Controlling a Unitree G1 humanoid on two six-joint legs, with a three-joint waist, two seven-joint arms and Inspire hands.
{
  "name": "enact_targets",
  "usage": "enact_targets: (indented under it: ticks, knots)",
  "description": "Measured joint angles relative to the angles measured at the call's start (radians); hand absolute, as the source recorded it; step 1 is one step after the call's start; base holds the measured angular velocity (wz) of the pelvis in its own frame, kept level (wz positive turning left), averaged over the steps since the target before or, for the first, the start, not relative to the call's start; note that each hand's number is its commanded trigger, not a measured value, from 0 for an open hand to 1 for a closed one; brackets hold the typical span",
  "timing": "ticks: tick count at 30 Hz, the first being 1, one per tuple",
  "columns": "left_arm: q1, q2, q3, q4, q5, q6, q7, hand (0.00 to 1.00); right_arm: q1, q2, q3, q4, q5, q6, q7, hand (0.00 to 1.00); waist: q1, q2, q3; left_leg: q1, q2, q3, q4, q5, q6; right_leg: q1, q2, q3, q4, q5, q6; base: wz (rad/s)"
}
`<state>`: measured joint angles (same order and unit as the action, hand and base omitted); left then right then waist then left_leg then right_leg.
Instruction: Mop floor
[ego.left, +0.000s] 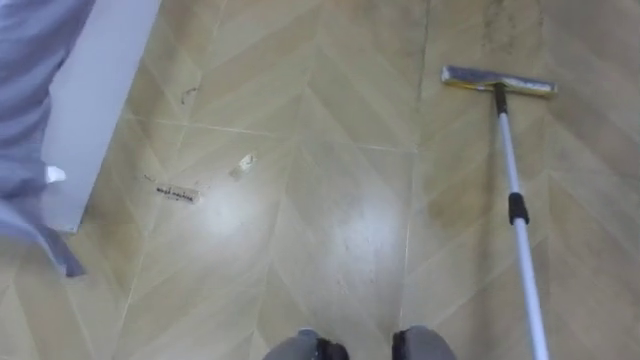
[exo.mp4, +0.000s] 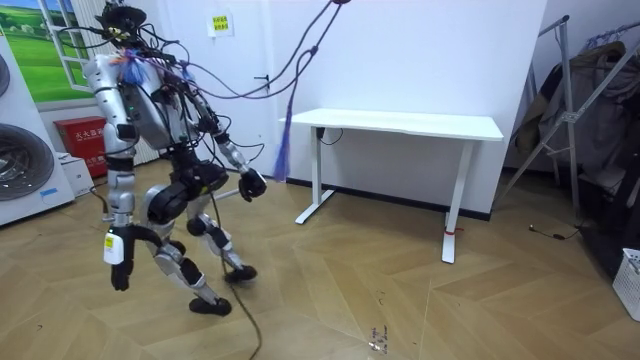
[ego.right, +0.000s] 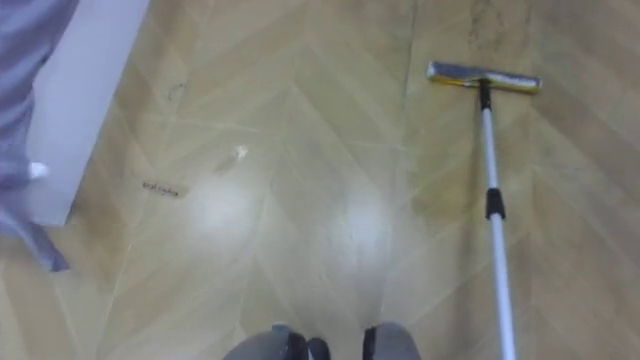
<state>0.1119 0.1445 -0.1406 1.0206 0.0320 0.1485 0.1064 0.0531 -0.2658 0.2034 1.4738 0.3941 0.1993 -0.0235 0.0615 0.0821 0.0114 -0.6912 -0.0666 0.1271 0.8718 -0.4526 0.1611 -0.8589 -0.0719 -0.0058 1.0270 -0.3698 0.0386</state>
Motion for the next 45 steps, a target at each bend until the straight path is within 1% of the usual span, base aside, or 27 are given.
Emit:
enact_targets:
  ticks: [3,5,6,7,8,9,10,12,15,16,17,19,20,22,24,25,29,31,32,35,36,38,39,41,42,43,45]
  knots:
    - [0.01,0.0,0.003,0.012,-0.001,0.033,0.002,0.0,-0.041,-0.001,-0.009,-0.001,-0.007,0.041,-0.011,1.0,0.002,-0.014,0.006,0.037,0.003,-0.012,0.045,-0.059,-0.026,0.018,0.006,-0.028,-0.105,0.026,-0.044,0.03]
    - [0.01,0.005,0.006,0.016,-0.029,0.056,0.002,0.0,-0.087,-0.013,-0.011,0.002,-0.006,0.062,-0.012,1.0,0.009,-0.013,0.005,0.031,0.012,-0.029,0.117,-0.084,-0.052,0.031,0.003,-0.052,-0.059,-0.017,-0.067,0.17]
    - [0.008,0.016,0.004,0.013,-0.053,0.063,0.005,0.0,-0.135,-0.021,-0.012,0.013,-0.007,0.071,-0.016,1.0,0.02,-0.021,0.0084,-0.018,0.036,-0.018,0.25,-0.051,-0.11,0.03,0.012,-0.052,-0.012,-0.05,-0.075,0.12]
    - [0.009,0.028,-0.004,0.015,-0.086,0.063,0.014,0.0,-0.186,-0.032,-0.011,0.027,-0.005,0.077,-0.017,1.0,0.034,-0.041,0.0147,-0.092,0.062,-0.018,0.414,0.047,-0.162,0.029,0.023,-0.043,0.043,-0.086,-0.084,0.08]
    - [0.009,0.031,-0.005,0.018,-0.095,0.065,0.02,0.0,-0.213,-0.039,-0.008,0.032,-0.004,0.077,-0.015,1.0,0.044,-0.052,0.0156,-0.128,0.066,-0.018,0.488,0.111,-0.171,0.029,0.024,-0.037,0.071,-0.105,-0.087,-0.04]
    - [0.012,0.033,-0.006,0.016,-0.111,0.07,0.029,0.0,-0.258,-0.058,-0.007,0.03,0.005,0.076,-0.002,1.0,0.065,-0.075,0.0162,-0.198,0.07,-0.018,0.599,0.246,-0.182,0.028,0.025,-0.027,0.113,-0.131,-0.103,-0.06]
    - [0.016,0.034,-0.014,0.01,-0.119,0.07,0.032,0.0,-0.301,-0.08,-0.003,0.02,0.019,0.069,0.017,1.0,0.082,-0.087,0.0167,-0.264,0.073,-0.022,0.655,0.278,-0.183,0.024,0.025,-0.026,0.145,-0.154,-0.114,-0.07]
    - [0.025,0.034,-0.02,-0.005,-0.115,0.068,0.028,0.0,-0.339,-0.102,0.012,0.0,0.046,0.038,0.04,1.0,0.11,-0.1,0.0232,-0.347,0.095,-0.022,0.612,0.252,-0.17,0.03,0.036,-0.027,0.166,-0.18,-0.118,-0.09]
    - [0.062,0.038,-0.02,-0.013,-0.116,0.059,-0.001,0.0,-0.348,-0.099,0.024,-0.019,0.098,0.007,0.081,1.0,0.121,-0.11,0.021,-0.309,0.098,-0.04,0.238,0.235,-0.166,0.104,0.038,-0.028,0.146,-0.227,-0.099,-0.04]
    - [0.078,0.038,-0.02,-0.02,-0.115,0.059,-0.019,0.0,-0.329,-0.098,0.043,-0.02,0.117,0.008,0.1,1.0,0.12,-0.105,0.0179,-0.285,0.104,-0.043,0.136,0.223,-0.133,0.139,0.034,-0.029,0.131,-0.249,-0.085,0.03]
    - [0.079,0.038,-0.02,-0.019,-0.115,0.061,-0.028,0.0,-0.311,-0.098,0.045,-0.021,0.124,0.008,0.106,1.0,0.116,-0.098,0.0118,-0.273,0.104,-0.034,0.135,0.206,-0.114,0.157,0.027,-0.031,0.117,-0.259,-0.073,0.17]
    - [0.074,0.034,-0.019,-0.013,-0.105,0.056,-0.053,0.0,-0.213,-0.107,0.047,0.001,0.125,0.008,0.116,1.0,0.1,-0.09,0.0052,-0.203,0.069,-0.003,0.116,0.143,-0.05,0.244,-0.029,-0.045,0.057,-0.265,-0.028,0.33]
    - [0.071,0.033,-0.017,-0.013,-0.1,0.052,-0.053,0.0,-0.191,-0.11,0.047,0.015,0.123,0.01,0.117,1.0,0.1,-0.089,0.0036,-0.186,0.057,0.003,0.114,0.13,-0.041,0.254,-0.037,-0.036,0.071,-0.258,-0.016,0.2]
    - [0.058,0.028,-0.012,-0.017,-0.058,0.039,-0.052,0.0,-0.084,-0.118,0.049,0.03,0.103,0.013,0.109,1.0,0.066,-0.062,-0.0025,-0.129,0.008,0.009,0.116,0.068,-0.01,0.226,-0.065,0.001,0.212,-0.138,0.006,0.2]
    - [0.058,0.025,0.01,-0.029,-0.039,0.014,-0.048,0.0,-0.011,-0.105,0.049,0.029,0.103,0.013,0.108,1.0,0.05,-0.034,-0.013,-0.102,0.0,0.008,0.115,0.038,0.009,0.184,-0.058,0.017,0.283,-0.056,0.009,-0.01]
    - [0.055,0.025,0.014,-0.032,-0.038,0.004,-0.042,0.0,0.016,-0.088,0.049,0.029,0.103,0.013,0.104,1.0,0.04,-0.019,-0.0143,-0.088,-0.001,0.004,0.112,0.021,0.016,0.136,-0.049,0.024,0.301,-0.056,0.008,-0.19]
    - [0.055,0.022,0.014,-0.053,-0.04,0.004,-0.028,0.0,0.036,-0.028,0.046,0.028,0.093,0.013,0.084,1.0,-0.008,-0.021,-0.0043,-0.027,-0.03,-0.011,0.056,0.011,0.011,0.036,-0.027,0.023,0.111,-0.056,0.006,-0.13]
    - [0.058,0.019,0.014,-0.054,-0.041,0.008,-0.027,0.0,0.025,-0.007,0.022,0.027,0.067,0.026,0.067,1.0,-0.008,-0.027,0.0014,0.019,-0.03,-0.024,0.047,-0.022,-0.004,0.039,0.01,0.018,-0.075,-0.003,-0.021,-0.08]
    - [0.057,0.016,0.012,-0.048,-0.04,0.014,-0.026,0.0,0.024,-0.008,0.018,0.025,0.063,0.031,0.066,1.0,-0.01,-0.025,0.0014,0.029,-0.031,-0.032,0.055,-0.032,-0.009,0.047,0.016,0.017,-0.071,0.018,-0.032,0.06]
    - [0.051,0.016,0.009,-0.05,-0.042,0.036,-0.024,0.0,-0.053,-0.021,-0.02,0.01,0.033,0.067,0.049,1.0,-0.002,-0.019,0.0026,0.04,-0.028,-0.073,0.078,-0.057,-0.04,0.077,0.012,-0.035,-0.065,-0.021,-0.071,0.18]
    - [0.049,0.021,0.008,-0.053,-0.071,0.037,-0.022,0.0,-0.105,-0.036,-0.029,0.017,0.032,0.081,0.05,1.0,0.001,-0.033,0.0121,0.033,-0.027,-0.07,0.108,-0.061,-0.051,0.076,0.004,-0.04,-0.04,-0.047,-0.078,0.3]
    - [0.053,0.034,-0.002,-0.064,-0.137,0.043,-0.02,0.0,-0.188,-0.072,-0.027,0.034,0.033,0.084,0.046,1.0,0.017,-0.039,0.0157,-0.015,0.003,-0.039,0.236,-0.035,-0.102,0.073,0.007,-0.043,0.013,-0.092,-0.083,0.15]
    - [0.066,0.043,-0.004,-0.075,-0.169,0.046,-0.008,0.0,-0.244,-0.099,-0.025,0.033,0.037,0.08,0.046,1.0,0.038,-0.052,0.0222,-0.056,0.03,-0.023,0.339,0.001,-0.155,0.072,0.016,-0.039,0.048,-0.124,-0.082,-0.07]
    - [0.082,0.054,-0.011,-0.094,-0.181,0.054,0.002,0.0,-0.312,-0.129,-0.006,0.021,0.069,0.053,0.044,1.0,0.054,-0.069,0.0241,-0.128,0.044,-0.024,0.462,0.092,-0.173,0.072,0.025,-0.03,0.083,-0.148,-0.1,0.05]
    - [0.094,0.064,-0.021,-0.11,-0.178,0.054,0.001,0.0,-0.348,-0.145,-0.005,-0.007,0.09,0.047,0.05,1.0,0.063,-0.085,0.0226,-0.164,0.045,-0.026,0.46,0.088,-0.162,0.071,0.024,-0.023,0.092,-0.162,-0.099,0.17]
    - [0.102,0.069,-0.019,-0.12,-0.178,0.054,-0.002,0.0,-0.366,-0.153,-0.006,-0.038,0.114,0.038,0.057,1.0,0.08,-0.095,0.0236,-0.198,0.058,-0.022,0.358,0.077,-0.142,0.075,0.028,-0.024,0.081,-0.164,-0.098,0.12]
    - [0.111,0.072,-0.019,-0.132,-0.173,0.054,-0.012,0.0,-0.389,-0.146,-0.013,-0.069,0.132,0.021,0.064,1.0,0.089,-0.091,0.018,-0.229,0.068,-0.029,0.143,0.092,-0.152,0.108,0.031,-0.026,0.046,-0.168,-0.09,0.0]
